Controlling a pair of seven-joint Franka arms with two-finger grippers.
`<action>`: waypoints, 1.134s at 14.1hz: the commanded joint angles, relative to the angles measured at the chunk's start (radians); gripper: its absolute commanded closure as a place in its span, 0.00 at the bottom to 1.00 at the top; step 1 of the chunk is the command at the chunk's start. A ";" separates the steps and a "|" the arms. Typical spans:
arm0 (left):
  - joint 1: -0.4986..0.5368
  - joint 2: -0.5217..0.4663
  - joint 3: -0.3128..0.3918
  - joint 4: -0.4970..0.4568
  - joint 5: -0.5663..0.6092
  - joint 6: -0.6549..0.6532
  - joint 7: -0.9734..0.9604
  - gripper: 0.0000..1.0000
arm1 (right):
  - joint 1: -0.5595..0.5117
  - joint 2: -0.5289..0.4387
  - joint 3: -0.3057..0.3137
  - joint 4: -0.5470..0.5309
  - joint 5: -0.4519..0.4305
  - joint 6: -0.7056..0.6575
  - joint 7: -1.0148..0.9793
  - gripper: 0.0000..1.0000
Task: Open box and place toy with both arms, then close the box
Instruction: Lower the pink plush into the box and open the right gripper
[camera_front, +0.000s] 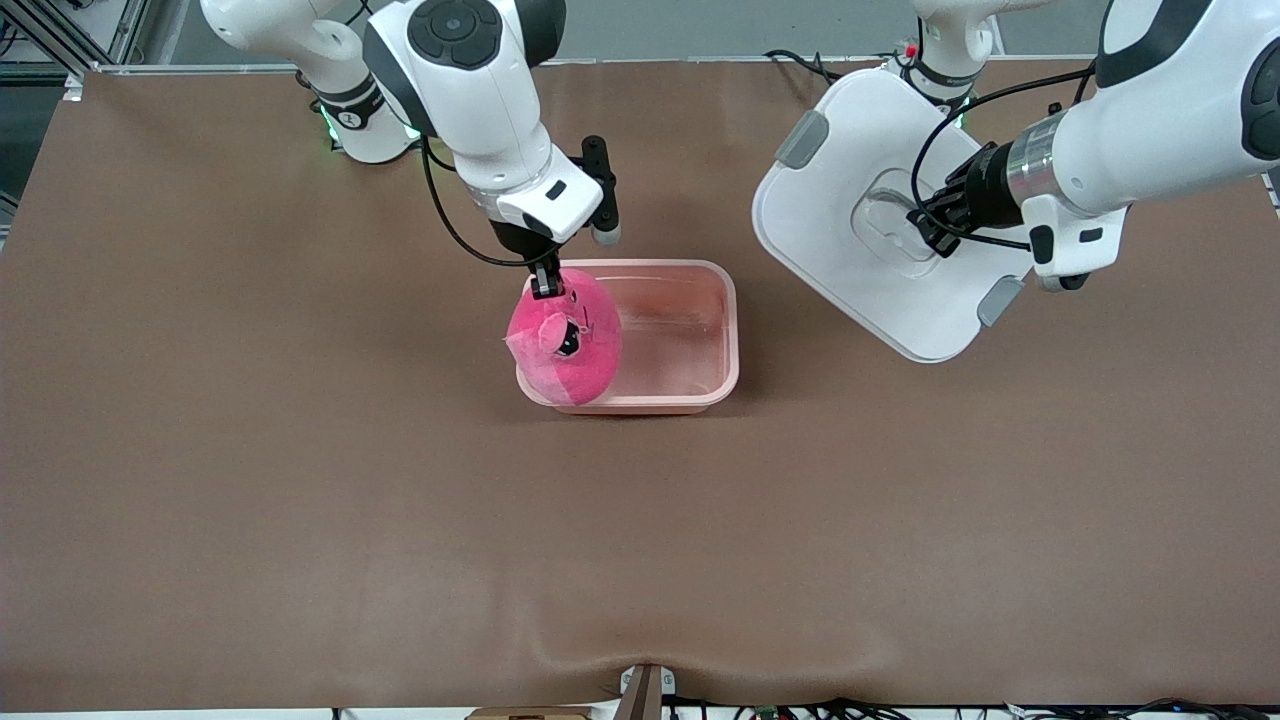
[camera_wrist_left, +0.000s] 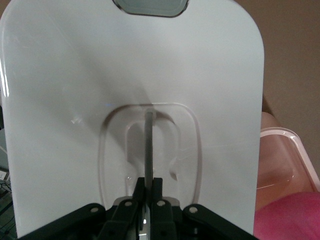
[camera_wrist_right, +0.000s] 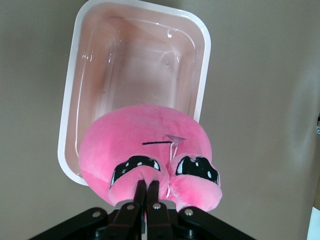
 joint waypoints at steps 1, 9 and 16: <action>0.008 -0.013 -0.003 -0.010 -0.024 -0.010 0.018 1.00 | 0.003 -0.018 -0.006 -0.023 -0.013 0.000 -0.013 1.00; 0.008 -0.013 -0.003 -0.012 -0.024 -0.010 0.019 1.00 | 0.000 -0.019 -0.011 -0.025 -0.013 -0.024 -0.019 0.00; 0.008 -0.013 -0.003 -0.012 -0.024 -0.010 0.019 1.00 | -0.025 -0.019 -0.014 -0.010 -0.013 -0.023 -0.114 0.00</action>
